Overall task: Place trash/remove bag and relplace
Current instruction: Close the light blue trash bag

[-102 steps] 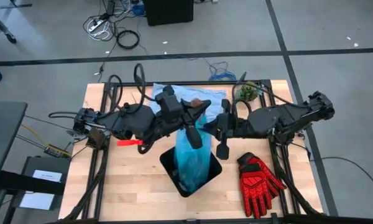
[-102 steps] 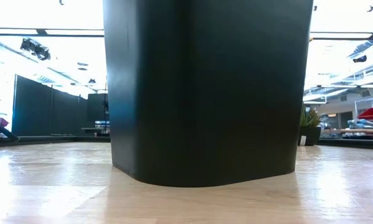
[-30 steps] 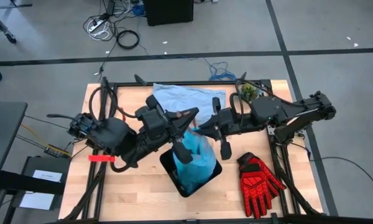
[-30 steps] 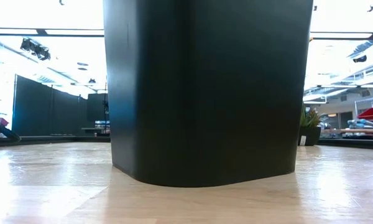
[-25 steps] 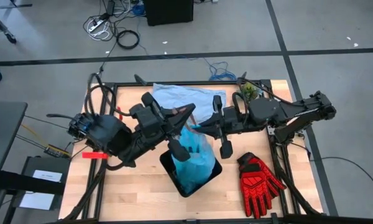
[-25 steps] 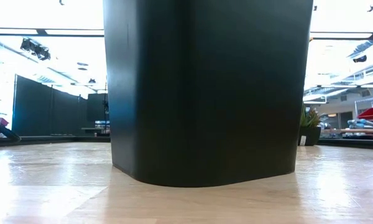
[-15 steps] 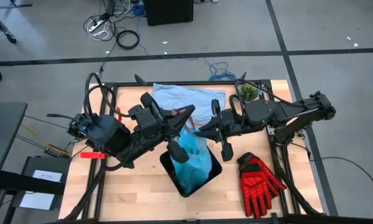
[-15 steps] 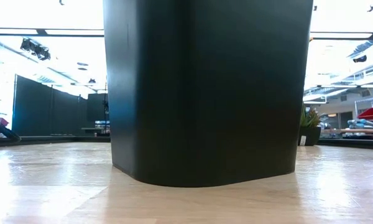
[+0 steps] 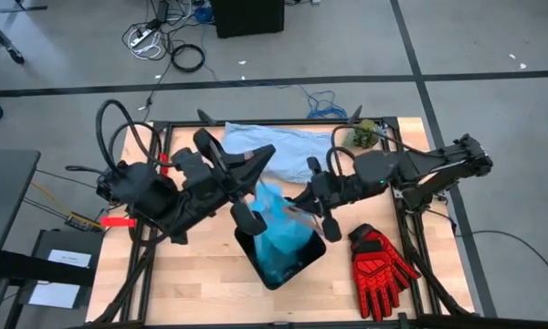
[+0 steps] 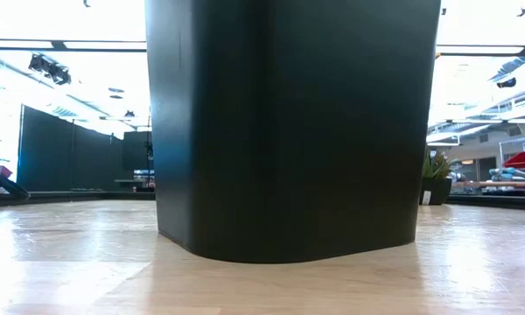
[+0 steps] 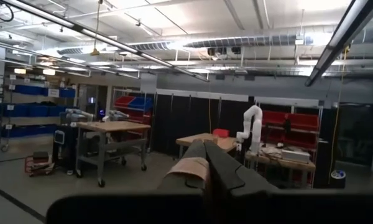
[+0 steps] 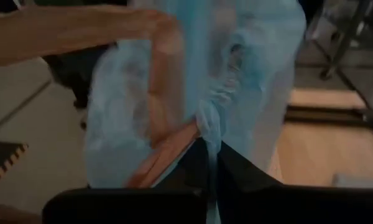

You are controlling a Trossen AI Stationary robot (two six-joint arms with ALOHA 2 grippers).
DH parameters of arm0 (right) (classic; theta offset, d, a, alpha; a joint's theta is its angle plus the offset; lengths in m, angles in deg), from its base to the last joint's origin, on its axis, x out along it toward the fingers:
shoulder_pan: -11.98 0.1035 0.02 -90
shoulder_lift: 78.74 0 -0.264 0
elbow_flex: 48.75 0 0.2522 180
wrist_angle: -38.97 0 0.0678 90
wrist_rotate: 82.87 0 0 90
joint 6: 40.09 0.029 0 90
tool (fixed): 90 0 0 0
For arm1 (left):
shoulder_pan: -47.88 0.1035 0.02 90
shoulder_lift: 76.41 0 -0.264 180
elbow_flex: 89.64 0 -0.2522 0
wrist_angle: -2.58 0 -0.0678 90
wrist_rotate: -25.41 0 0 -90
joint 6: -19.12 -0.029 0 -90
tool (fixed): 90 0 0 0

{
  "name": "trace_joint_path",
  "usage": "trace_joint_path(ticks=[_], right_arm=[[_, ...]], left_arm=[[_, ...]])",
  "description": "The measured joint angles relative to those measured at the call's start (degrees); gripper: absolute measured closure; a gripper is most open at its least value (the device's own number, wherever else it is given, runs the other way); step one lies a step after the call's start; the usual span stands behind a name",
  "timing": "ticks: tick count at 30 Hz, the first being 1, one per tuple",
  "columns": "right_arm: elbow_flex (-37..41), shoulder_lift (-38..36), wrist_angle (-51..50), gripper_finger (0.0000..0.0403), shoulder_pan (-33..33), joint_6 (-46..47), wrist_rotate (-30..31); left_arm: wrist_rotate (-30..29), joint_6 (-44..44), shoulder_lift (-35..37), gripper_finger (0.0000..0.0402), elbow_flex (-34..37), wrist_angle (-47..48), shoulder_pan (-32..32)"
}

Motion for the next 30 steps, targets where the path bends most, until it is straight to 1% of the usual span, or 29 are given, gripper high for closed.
trace_joint_path(ticks=[4,11,15,22,30], right_arm=[[-0.4,-0.6,2.7,0.0346,0.0,-1.0,0.0],[-0.4,-2.7,6.7,0.0261,-0.1,-1.4,1.0],[-0.4,-4.4,8.4,0.0231,-0.1,-2.2,1.7],[-0.5,-7.3,9.5,0.0226,0.4,-2.2,2.2],[-0.5,-7.3,7.9,0.0226,1.7,-1.9,1.7]], left_arm=[[-0.1,0.0,-0.1,0.0401,0.0,0.4,-0.2],[-1.1,-1.3,-0.1,0.0401,0.1,0.6,-0.2],[-1.3,-1.5,0.1,0.0401,0.1,0.7,-0.2],[-1.7,-3.7,0.6,0.0401,-0.5,0.7,-0.2],[-1.8,-4.6,0.8,0.0401,-0.6,0.7,-0.2]])
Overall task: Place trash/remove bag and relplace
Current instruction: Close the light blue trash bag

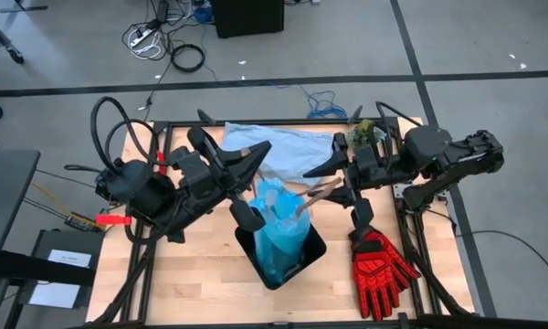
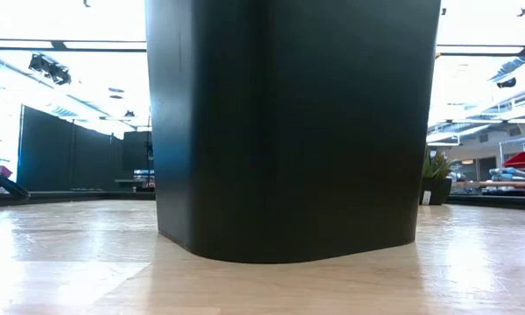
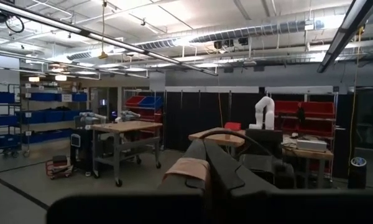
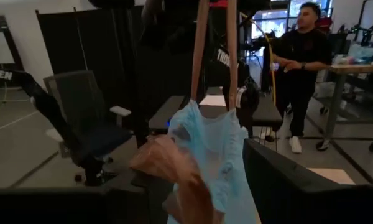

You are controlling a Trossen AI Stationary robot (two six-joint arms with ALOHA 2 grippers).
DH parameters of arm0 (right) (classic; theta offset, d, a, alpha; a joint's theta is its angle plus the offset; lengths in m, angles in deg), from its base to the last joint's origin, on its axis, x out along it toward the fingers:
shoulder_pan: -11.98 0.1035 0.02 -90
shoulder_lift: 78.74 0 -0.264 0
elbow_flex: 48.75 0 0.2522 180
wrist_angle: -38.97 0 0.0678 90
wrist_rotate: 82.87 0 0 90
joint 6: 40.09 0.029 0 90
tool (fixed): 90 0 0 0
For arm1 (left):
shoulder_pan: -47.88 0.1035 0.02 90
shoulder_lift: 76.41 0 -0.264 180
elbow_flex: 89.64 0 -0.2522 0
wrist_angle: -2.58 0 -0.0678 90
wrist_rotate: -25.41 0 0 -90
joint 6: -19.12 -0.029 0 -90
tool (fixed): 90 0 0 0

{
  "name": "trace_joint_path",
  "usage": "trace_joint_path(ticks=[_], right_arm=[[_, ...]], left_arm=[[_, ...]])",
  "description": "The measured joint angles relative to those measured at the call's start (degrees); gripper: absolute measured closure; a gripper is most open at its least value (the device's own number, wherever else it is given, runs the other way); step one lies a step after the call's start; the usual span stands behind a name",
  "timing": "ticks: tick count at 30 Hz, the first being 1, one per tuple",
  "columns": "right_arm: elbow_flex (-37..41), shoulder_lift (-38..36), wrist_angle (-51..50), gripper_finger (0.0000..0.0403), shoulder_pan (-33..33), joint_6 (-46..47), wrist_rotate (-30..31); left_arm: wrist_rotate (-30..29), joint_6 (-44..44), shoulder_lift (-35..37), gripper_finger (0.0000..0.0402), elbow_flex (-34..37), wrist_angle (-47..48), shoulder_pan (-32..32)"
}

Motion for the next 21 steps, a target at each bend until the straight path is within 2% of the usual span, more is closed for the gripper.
trace_joint_path(ticks=[8,15,21], right_arm=[[0.0,-0.1,-1.0,0.0227,1.9,1.3,-6.5],[0.0,1.5,-3.3,0.0227,3.2,4.2,-5.3],[0.0,4.5,-3.0,0.0227,3.6,5.7,-4.2]], left_arm=[[-0.1,-2.8,3.3,0.0401,0.0,-0.1,0.0],[1.0,-3.0,6.8,0.0401,0.0,-0.4,0.4],[5.7,-5.3,9.6,0.0401,0.0,-4.7,1.8]])
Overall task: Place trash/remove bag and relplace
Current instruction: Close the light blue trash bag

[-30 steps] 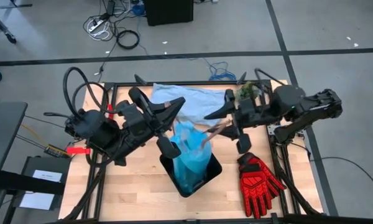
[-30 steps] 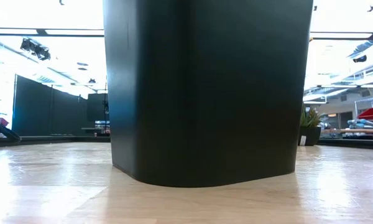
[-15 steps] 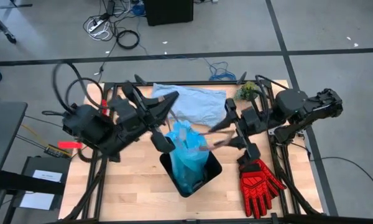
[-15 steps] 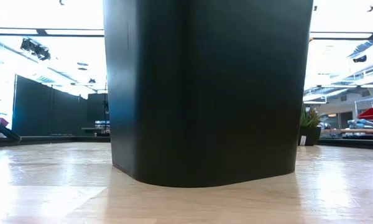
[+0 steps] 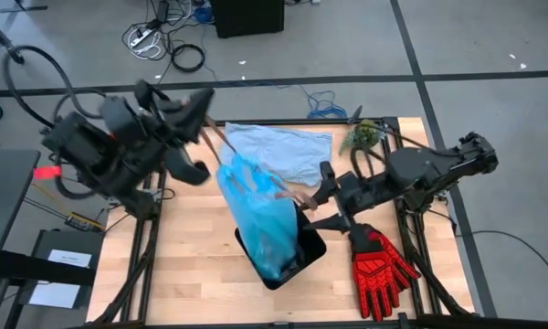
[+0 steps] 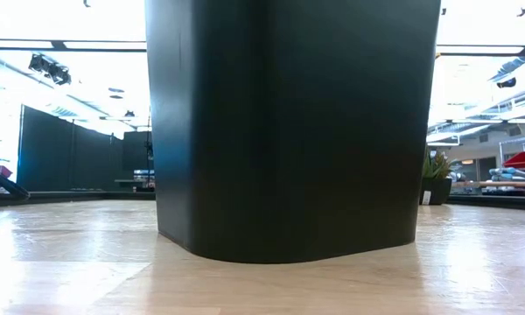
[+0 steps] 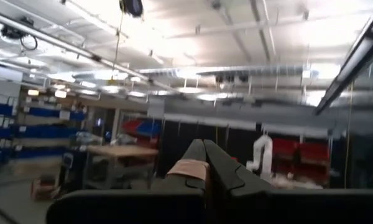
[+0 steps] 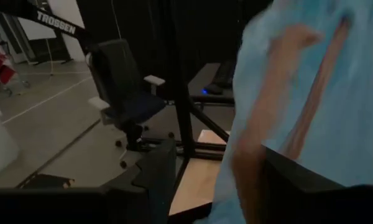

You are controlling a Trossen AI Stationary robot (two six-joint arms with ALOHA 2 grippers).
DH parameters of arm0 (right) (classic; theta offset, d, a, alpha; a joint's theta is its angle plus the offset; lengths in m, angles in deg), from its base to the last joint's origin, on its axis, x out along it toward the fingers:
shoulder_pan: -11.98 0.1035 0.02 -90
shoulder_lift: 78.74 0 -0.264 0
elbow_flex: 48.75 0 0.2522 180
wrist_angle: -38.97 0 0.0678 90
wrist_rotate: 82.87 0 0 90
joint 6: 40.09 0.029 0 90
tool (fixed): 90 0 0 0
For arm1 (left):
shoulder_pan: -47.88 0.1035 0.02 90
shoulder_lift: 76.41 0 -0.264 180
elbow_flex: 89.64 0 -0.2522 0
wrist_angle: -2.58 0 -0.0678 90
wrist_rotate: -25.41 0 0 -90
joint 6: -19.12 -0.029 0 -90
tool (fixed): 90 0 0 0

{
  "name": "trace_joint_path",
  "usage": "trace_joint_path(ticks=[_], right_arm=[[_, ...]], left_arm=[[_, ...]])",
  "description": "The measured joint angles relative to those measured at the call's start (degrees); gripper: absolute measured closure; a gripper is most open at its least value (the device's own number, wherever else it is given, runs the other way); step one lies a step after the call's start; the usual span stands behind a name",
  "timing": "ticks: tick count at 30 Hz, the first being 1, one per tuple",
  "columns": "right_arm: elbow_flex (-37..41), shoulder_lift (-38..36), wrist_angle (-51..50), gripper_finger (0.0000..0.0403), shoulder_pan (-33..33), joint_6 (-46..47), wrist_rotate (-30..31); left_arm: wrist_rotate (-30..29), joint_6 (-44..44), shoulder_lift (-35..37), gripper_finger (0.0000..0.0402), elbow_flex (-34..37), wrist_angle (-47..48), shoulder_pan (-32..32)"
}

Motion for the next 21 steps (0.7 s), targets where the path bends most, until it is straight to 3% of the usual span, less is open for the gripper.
trace_joint_path(ticks=[5,13,18,21], right_arm=[[0.0,2.6,1.4,0.0227,0.0,0.8,2.2],[-0.1,3.0,3.0,0.0227,0.2,-2.6,11.1],[0.0,2.3,8.6,0.0231,0.3,-7.3,11.5],[-0.9,1.7,10.2,0.026,0.2,-9.1,11.4]], left_arm=[[2.2,-5.6,2.1,0.0401,0.0,-7.7,0.4],[7.8,-7.9,4.1,0.0401,0.0,-10.4,0.3],[7.6,-7.7,4.6,0.0401,-0.1,-5.9,0.3],[5.9,-3.8,4.2,0.0401,-0.1,0.8,0.3]])
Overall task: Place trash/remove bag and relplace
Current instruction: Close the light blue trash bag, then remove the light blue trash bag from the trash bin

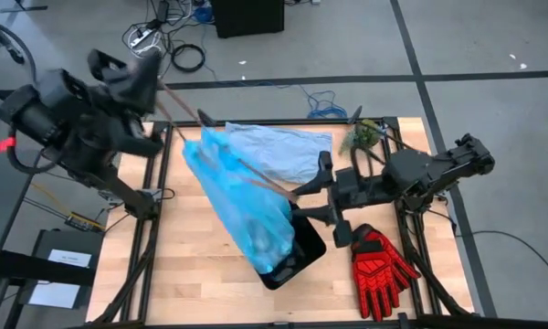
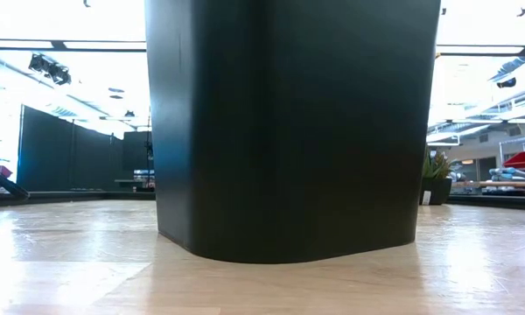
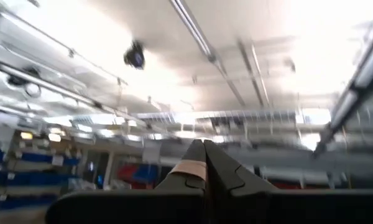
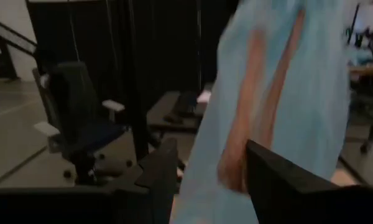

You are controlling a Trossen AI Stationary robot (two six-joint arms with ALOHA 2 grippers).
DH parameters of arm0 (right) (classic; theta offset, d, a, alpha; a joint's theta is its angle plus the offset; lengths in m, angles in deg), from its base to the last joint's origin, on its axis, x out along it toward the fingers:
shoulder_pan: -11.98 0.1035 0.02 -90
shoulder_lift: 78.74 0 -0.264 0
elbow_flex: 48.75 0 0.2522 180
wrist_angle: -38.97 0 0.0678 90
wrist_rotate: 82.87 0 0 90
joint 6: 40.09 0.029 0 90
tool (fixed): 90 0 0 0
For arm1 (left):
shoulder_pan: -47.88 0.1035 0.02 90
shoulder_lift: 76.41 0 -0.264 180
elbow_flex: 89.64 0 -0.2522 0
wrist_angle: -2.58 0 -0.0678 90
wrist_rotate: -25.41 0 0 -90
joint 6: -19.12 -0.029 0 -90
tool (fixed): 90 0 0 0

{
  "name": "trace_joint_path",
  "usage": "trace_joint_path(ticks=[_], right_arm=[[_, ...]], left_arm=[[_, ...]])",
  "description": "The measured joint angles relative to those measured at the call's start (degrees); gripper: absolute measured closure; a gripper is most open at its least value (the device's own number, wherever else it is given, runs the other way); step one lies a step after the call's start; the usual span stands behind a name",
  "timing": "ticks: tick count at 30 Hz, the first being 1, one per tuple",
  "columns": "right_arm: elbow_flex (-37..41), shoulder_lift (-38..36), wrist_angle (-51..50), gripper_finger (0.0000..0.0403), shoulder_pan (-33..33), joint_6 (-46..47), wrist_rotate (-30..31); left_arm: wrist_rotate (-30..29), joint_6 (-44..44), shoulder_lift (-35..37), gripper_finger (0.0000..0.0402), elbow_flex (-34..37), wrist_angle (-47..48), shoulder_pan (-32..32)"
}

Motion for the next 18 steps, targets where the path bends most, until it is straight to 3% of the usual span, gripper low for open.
trace_joint_path(ticks=[5,7,15,18], right_arm=[[-3.6,0.0,-2.0,0.0367,-0.4,-3.4,-0.2],[-4.6,0.0,-2.6,0.0392,-0.5,-5.6,-0.1],[-6.8,-0.1,-5.4,0.0402,-0.1,-6.1,0.7],[-6.8,-0.4,-9.9,0.0397,0.9,-7.0,4.4]], left_arm=[[-0.7,5.0,-2.2,0.0401,0.3,5.7,0.0],[-0.7,5.1,-3.0,0.0401,0.3,5.6,-0.1],[-2.0,6.8,-5.0,0.0402,0.3,8.2,-0.5],[-2.4,9.6,-5.0,0.0402,0.3,10.6,-0.5]])
